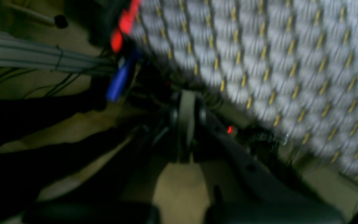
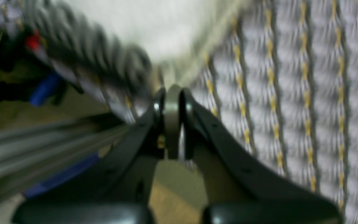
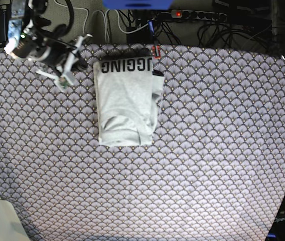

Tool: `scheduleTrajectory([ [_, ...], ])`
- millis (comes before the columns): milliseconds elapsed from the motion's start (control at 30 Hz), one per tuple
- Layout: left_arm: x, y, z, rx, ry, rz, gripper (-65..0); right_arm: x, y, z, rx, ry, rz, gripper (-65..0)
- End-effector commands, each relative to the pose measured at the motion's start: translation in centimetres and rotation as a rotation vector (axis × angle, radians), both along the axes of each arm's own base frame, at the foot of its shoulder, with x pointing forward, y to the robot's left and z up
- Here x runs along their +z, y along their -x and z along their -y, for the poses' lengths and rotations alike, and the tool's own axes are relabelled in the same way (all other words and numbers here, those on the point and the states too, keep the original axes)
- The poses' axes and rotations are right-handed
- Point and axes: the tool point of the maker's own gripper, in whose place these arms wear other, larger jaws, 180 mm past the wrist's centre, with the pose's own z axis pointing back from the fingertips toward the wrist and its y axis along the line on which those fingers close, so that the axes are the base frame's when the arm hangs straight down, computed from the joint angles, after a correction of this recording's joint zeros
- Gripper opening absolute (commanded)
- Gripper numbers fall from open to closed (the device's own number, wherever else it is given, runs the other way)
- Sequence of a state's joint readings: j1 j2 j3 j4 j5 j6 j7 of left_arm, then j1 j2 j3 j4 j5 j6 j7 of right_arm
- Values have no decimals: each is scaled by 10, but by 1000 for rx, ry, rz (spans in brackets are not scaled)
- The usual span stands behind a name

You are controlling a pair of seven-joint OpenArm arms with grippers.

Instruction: Fold the T-shirt properly

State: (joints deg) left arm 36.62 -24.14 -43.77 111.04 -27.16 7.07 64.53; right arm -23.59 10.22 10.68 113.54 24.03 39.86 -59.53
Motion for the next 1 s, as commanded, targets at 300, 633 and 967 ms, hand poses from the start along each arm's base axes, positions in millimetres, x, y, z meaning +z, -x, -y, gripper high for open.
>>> scheduleTrajectory([
  [300, -88, 29, 81, -272, 61, -216, -647, -16, 84, 113, -242, 175, -136, -650],
  [633, -211, 99, 161, -386, 92, -429, -647, -131, 198, 181, -431, 264, -463, -650],
  [967, -288, 129, 183, -452, 122, -561, -647, -211, 223, 169, -638, 35, -554, -650],
])
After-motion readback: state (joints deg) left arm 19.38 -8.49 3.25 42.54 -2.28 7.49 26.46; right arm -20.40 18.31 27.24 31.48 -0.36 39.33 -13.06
